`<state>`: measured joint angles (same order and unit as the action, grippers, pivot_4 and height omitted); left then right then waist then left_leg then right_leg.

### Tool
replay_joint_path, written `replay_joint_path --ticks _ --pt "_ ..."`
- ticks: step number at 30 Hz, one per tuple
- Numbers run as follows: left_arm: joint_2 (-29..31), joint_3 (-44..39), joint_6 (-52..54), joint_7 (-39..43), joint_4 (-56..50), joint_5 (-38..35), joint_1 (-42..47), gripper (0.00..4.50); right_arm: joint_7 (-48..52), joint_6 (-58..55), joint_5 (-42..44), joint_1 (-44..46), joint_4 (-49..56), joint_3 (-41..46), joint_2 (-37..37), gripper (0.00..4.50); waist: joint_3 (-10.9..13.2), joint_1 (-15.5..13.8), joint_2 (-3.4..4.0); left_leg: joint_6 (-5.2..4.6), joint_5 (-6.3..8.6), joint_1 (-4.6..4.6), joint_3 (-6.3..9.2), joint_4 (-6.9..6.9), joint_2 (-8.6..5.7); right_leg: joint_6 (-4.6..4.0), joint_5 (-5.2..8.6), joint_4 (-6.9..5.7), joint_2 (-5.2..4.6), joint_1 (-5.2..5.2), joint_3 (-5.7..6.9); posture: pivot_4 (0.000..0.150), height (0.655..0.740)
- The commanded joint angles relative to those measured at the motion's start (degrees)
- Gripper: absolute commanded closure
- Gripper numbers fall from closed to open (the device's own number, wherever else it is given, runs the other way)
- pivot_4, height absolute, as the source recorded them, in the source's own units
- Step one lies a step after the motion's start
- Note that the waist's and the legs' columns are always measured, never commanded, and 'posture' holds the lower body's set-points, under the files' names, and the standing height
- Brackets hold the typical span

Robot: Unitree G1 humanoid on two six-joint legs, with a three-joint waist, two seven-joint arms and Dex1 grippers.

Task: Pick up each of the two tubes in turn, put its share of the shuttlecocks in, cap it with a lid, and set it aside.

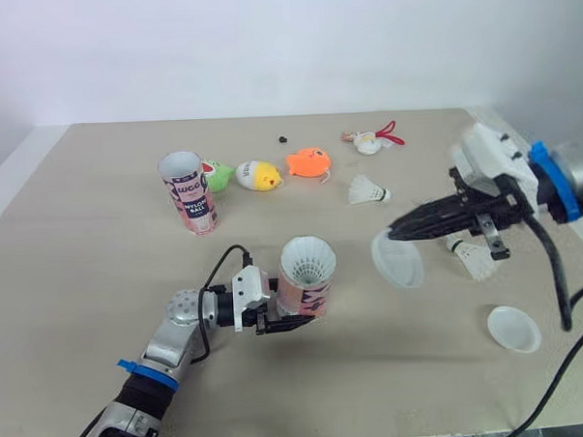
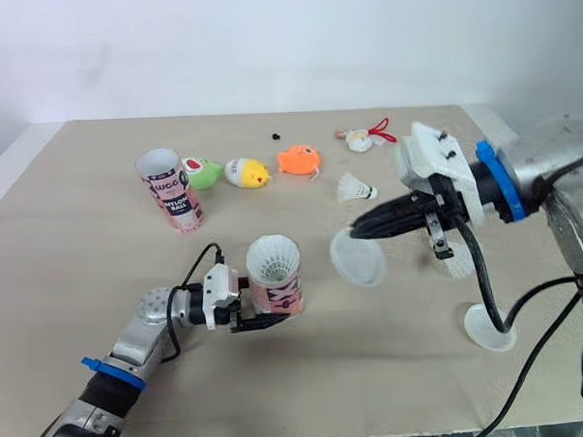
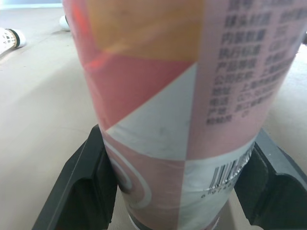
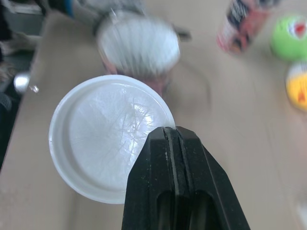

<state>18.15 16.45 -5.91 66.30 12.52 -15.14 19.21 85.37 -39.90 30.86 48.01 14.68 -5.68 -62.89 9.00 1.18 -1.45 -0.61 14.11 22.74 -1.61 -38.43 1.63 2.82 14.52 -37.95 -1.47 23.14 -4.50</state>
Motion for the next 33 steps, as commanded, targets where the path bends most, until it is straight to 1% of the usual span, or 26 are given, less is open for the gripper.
replay_joint_path --ticks 1,5,7,9,12,16,22,29,33 --pt "1.57 2.52 6.94 2.71 3.24 1.13 -0.41 1.72 1.55 2.75 -4.35 6.58 -1.51 -5.08 2.65 4.46 -0.01 0.14 0.03 0.0 0.0 0.04 -0.06 0.01 0.0 -0.01 -0.01 0.0 -0.04 0.07 -0.01 0.15 0.74" --pt "3.38 4.17 9.19 5.76 2.85 1.87 -0.17 1.72 1.99 5.89 -9.25 13.36 -3.87 -11.11 8.2 4.46 -0.04 0.17 0.07 0.0 0.0 0.11 -0.06 0.03 0.02 -0.02 -0.03 0.0 0.0 0.19 0.02 0.15 0.74" --pt "3.61 4.24 9.71 6.13 2.91 2.1 0.11 1.72 2.25 8.48 -11.67 14.89 -4.98 -13.21 10.33 4.46 -0.05 0.17 0.07 0.03 0.05 0.11 -0.01 0.07 0.04 -0.25 -0.2 -0.01 0.02 0.19 0.1 0.15 0.74" --pt "3.93 4.33 10.3 6.3 2.77 2.24 0.26 1.72 2.11 11.47 -14.23 16.1 -6.05 -15.21 12.69 4.46 -0.06 0.15 0.06 0.04 0.11 0.14 0.07 0.1 0.05 -0.28 -0.15 -0.01 0.05 0.17 0.17 0.15 0.74" --pt "4.21 4.38 9.97 6.35 2.76 2.6 0.26 1.72 3.33 13.19 -15.51 17.79 -6.4 -16.6 15.25 4.46 -0.06 0.15 0.07 -0.01 0.18 0.24 0.13 0.11 0.06 -0.35 -0.08 -0.02 0.07 0.23 0.24 0.15 0.74" --pt "4.15 4.21 9.39 6.04 3.11 2.72 0.25 1.72 4.89 13.91 -16.04 18.5 -6.08 -17.02 16.19 4.46 -0.07 0.15 0.08 -0.06 0.25 0.25 0.25 0.13 0.05 -0.38 -0.07 -0.02 0.05 0.2 0.33 0.15 0.74" --pt "3.46 4.68 4.63 4.54 5.36 4.86 0.66 1.72 5.9 18.3 -19.51 19.53 -6.19 -19.68 17.64 4.46 -0.08 0.16 0.11 -0.06 0.24 0.2 0.22 0.1 0.09 -0.45 -0.09 -0.03 0.05 0.19 0.38 0.15 0.74" --pt "3.24 5.1 3.56 4.28 5.93 4.77 1.0 1.72 3.2 21.55 -23.6 19.72 -6.36 -21.5 21.55 4.46 -0.18 0.16 0.14 -0.06 0.22 0.07 0.16 0.05 0.11 -0.47 -0.15 -0.03 0.05 0.08 0.39 0.15 0.74" --pt "3.13 5.01 3.5 4.02 5.97 4.53 1.15 1.72 3.97 21.82 -24.35 19.15 -4.96 -21.45 22.31 4.46 -0.21 0.14 0.09 -0.06 0.19 0.03 0.2 0.05 0.12 -0.5 -0.17 -0.05 0.07 0.04 0.41 0.15 0.74"
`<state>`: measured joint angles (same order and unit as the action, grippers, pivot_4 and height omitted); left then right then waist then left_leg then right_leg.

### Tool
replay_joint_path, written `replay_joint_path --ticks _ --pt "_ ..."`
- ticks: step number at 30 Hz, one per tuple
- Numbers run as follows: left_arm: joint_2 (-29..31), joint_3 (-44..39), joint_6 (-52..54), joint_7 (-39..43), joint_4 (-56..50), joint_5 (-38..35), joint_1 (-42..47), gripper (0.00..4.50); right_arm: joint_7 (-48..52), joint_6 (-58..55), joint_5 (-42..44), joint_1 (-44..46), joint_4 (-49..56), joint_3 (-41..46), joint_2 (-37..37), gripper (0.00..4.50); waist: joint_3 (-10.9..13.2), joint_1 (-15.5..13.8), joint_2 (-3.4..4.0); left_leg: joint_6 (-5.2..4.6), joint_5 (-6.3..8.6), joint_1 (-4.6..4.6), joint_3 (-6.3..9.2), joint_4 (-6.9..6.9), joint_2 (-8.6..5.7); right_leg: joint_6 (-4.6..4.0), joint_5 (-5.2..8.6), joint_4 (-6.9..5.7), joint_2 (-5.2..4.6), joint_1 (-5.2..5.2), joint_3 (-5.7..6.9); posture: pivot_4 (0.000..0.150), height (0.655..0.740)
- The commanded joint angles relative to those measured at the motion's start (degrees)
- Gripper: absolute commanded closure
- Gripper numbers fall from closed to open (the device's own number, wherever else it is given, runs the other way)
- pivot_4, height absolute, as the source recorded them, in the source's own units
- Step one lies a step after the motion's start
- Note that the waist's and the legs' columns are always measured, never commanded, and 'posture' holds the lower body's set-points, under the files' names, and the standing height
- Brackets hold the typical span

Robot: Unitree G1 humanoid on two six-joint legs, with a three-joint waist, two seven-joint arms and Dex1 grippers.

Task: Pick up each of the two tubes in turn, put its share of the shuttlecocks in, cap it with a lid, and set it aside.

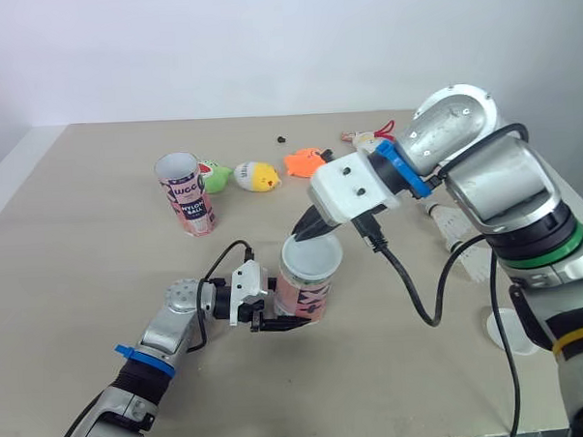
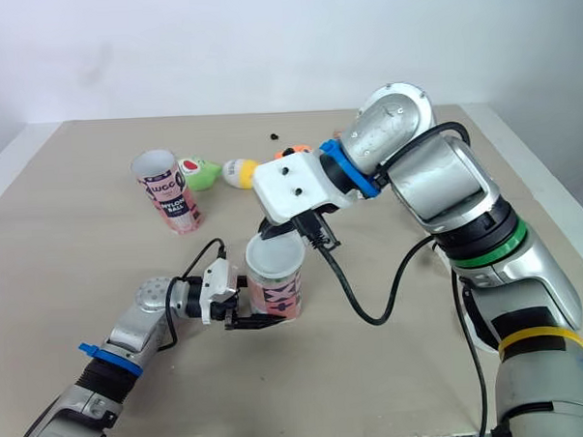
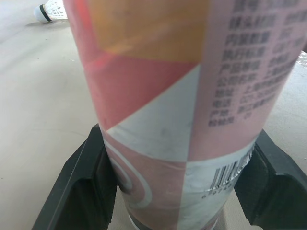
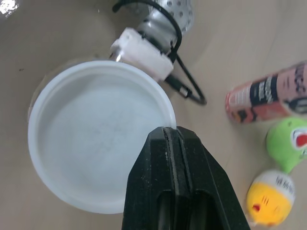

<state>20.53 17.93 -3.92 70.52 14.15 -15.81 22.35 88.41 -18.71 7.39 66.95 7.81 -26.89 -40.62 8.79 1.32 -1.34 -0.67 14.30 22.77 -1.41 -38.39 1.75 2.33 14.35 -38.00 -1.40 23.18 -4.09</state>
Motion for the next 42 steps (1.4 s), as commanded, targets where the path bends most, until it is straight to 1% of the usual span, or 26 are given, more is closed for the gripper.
replay_joint_path --ticks 1,12,17,23,36,42 --pt "0.73 3.48 1.52 -0.28 4.33 5.14 -1.98 1.72 1.08 0.62 -0.88 0.04 2.24 -0.19 0.03 4.46 -0.02 0.01 0.0 0.0 0.0 0.0 -0.01 0.0 0.0 0.0 0.0 0.0 -0.01 0.0 0.0 0.15 0.74" --pt "1.12 2.88 1.82 -0.34 4.14 4.73 -1.93 1.72 0.63 0.34 -0.68 -2.45 6.02 0.06 0.45 4.46 -0.02 0.0 -0.01 0.0 0.0 0.0 -0.01 0.0 0.0 -0.01 0.01 0.0 -0.02 0.0 -0.01 0.15 0.74" --pt "1.38 2.71 2.13 -0.34 3.69 4.55 -2.18 1.72 -1.56 2.08 -1.6 -3.01 5.37 0.67 1.93 4.46 -0.07 0.02 -0.02 0.0 0.0 -0.03 -0.02 0.01 0.0 -0.01 0.01 0.0 -0.01 -0.01 -0.01 0.15 0.74" --pt "1.47 2.59 2.42 -0.12 3.95 4.46 -1.79 1.72 -4.04 4.05 -2.59 -1.41 2.89 1.96 4.36 4.46 -0.07 0.03 0.0 0.0 0.0 -0.05 -0.02 0.01 0.02 -0.07 -0.03 0.0 0.05 -0.01 -0.01 0.15 0.74" --pt "1.48 2.62 2.48 0.44 4.52 4.34 -0.98 1.72 -5.65 4.94 -3.16 -0.65 1.42 3.89 4.53 4.46 -0.07 0.03 0.0 -0.02 -0.02 -0.04 -0.03 0.01 0.02 -0.2 0.01 -0.01 0.05 0.02 -0.02 0.15 0.74" --pt "1.45 2.64 2.49 0.56 4.71 4.29 -0.8 1.72 -6.48 4.91 -2.75 -2.48 3.66 4.55 3.56 4.46 -0.06 0.03 0.0 -0.03 -0.03 -0.04 -0.03 0.01 0.03 -0.24 0.02 -0.01 0.05 0.02 -0.02 0.15 0.74"
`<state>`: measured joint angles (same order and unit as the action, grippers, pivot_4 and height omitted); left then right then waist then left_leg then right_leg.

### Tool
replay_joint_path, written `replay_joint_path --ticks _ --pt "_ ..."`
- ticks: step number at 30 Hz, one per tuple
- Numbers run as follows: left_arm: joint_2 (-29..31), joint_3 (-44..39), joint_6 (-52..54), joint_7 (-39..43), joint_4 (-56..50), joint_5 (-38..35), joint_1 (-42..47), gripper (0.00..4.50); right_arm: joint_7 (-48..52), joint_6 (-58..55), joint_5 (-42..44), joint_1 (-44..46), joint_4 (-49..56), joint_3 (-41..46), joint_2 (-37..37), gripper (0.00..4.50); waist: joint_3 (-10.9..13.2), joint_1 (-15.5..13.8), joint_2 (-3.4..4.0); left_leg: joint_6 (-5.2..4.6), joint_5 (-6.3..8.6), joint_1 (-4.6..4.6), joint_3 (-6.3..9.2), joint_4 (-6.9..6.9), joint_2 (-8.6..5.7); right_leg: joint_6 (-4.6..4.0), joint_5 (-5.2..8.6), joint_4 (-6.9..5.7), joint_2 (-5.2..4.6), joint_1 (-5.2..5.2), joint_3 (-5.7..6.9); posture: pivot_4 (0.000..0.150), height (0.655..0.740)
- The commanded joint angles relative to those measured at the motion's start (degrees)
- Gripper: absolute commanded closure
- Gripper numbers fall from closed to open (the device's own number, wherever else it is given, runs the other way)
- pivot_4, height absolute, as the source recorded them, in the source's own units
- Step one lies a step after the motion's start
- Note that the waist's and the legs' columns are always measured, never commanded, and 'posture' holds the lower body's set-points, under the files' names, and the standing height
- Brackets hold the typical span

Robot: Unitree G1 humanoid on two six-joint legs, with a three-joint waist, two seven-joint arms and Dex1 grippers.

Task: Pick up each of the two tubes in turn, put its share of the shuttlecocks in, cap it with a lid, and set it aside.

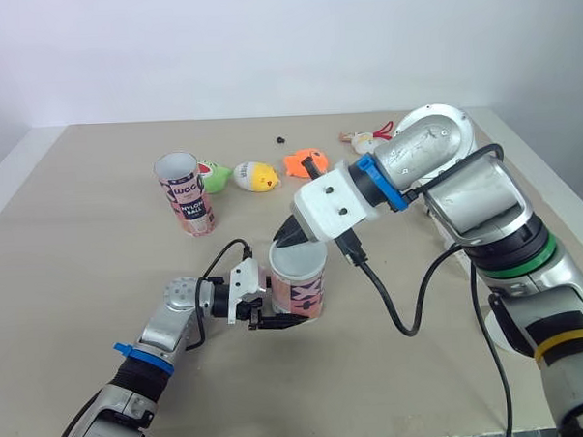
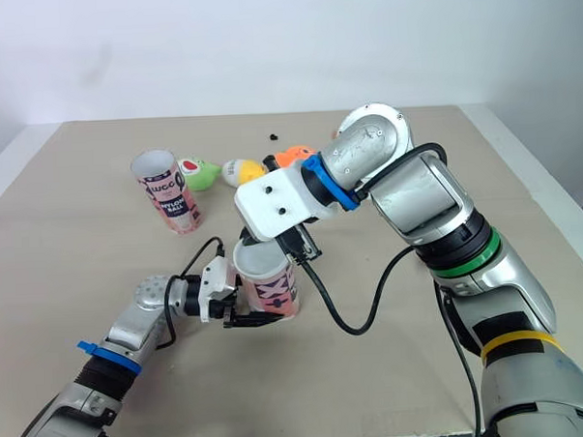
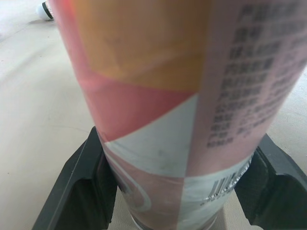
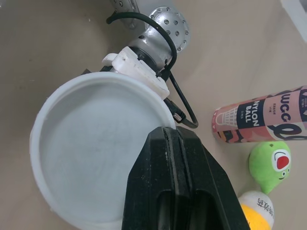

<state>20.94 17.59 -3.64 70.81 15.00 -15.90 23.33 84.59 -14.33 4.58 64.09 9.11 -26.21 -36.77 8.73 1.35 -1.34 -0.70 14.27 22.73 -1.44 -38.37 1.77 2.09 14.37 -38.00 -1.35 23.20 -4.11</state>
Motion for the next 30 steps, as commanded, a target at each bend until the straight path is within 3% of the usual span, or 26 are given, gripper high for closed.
replay_joint_path --ticks 1,30 --pt "1.06 2.95 2.24 0.28 3.84 4.36 -1.79 1.72 -2.65 0.6 0.06 -0.62 3.38 3.82 -0.79 4.46 0.0 0.0 0.0 0.0 0.0 0.0 0.0 0.0 0.0 0.0 0.0 0.0 0.0 0.01 0.0 0.15 0.74" --pt "0.48 2.66 2.62 1.21 5.06 3.81 -0.77 1.72 -15.03 6.31 -7.72 -11.73 7.74 3.43 -1.26 4.46 -0.02 0.0 -0.03 -0.11 -0.1 -0.09 -0.05 0.06 0.05 0.23 0.13 0.0 0.01 0.0 -0.08 0.15 0.74"
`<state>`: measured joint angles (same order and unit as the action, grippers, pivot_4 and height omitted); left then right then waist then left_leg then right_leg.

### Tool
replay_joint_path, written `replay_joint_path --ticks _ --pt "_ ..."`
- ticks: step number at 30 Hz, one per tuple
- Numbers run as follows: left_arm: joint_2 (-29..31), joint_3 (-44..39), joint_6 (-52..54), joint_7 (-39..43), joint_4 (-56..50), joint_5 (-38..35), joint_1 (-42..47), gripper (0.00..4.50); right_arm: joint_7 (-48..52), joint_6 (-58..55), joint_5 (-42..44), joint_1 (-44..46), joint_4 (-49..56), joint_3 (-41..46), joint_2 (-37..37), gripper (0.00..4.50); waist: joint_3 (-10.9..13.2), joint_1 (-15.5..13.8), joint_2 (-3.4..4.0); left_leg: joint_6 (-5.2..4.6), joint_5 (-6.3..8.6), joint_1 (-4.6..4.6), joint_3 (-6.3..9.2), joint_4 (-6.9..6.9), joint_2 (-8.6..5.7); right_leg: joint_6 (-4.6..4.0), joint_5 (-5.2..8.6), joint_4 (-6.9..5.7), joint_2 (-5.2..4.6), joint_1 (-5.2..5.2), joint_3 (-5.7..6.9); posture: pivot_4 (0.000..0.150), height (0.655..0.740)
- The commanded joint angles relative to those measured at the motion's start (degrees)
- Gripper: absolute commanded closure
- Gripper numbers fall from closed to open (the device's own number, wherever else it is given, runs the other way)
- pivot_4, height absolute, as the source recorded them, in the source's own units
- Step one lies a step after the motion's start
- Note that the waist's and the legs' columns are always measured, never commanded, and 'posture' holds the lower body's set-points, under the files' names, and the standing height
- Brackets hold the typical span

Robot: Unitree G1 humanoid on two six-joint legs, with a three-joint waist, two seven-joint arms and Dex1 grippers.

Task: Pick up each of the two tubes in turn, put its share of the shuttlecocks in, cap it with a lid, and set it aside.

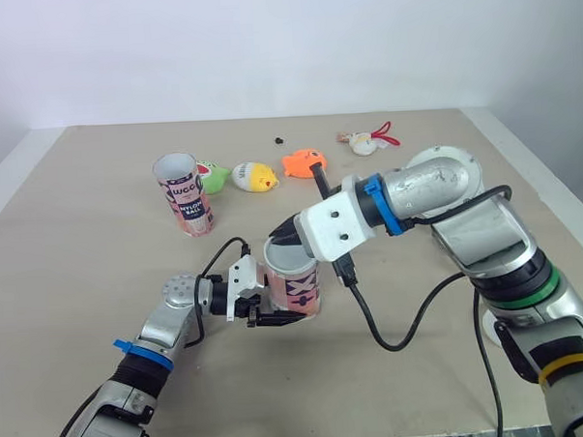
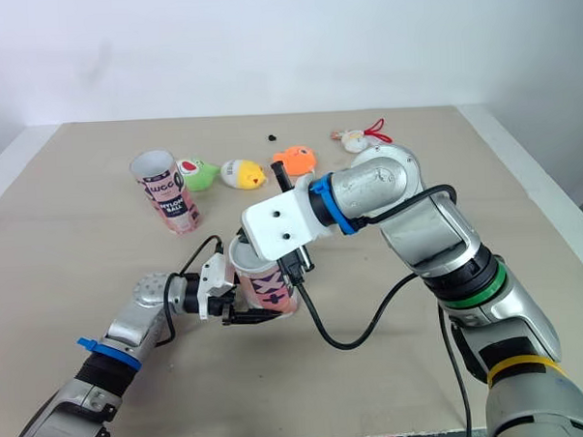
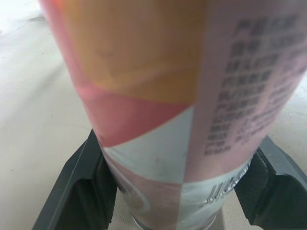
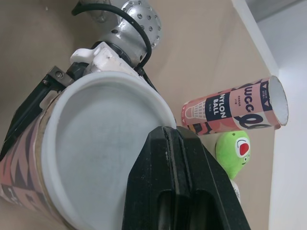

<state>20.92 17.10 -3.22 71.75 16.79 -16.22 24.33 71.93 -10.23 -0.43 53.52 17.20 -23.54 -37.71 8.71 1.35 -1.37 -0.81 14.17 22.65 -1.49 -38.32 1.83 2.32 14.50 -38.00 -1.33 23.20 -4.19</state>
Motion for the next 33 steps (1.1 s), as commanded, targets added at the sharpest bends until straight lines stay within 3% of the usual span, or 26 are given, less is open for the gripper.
replay_joint_path --ticks 1,33 --pt "0.53 3.15 2.21 0.31 3.28 4.15 -1.76 1.72 -2.67 2.94 -3.22 -1.67 -0.51 0.47 -0.41 4.46 0.0 0.0 -0.01 0.0 0.0 -0.01 0.0 0.0 0.0 0.0 0.0 0.0 0.0 0.0 0.0 0.15 0.74" --pt "0.69 3.52 3.36 1.44 3.23 4.14 -0.92 1.72 -14.52 20.6 -14.5 -14.16 -0.22 3.62 -4.56 4.46 -0.06 -0.01 -0.1 0.0 0.0 -0.11 -0.05 0.14 -0.02 0.01 0.09 0.01 -0.01 -0.01 -0.06 0.15 0.74"
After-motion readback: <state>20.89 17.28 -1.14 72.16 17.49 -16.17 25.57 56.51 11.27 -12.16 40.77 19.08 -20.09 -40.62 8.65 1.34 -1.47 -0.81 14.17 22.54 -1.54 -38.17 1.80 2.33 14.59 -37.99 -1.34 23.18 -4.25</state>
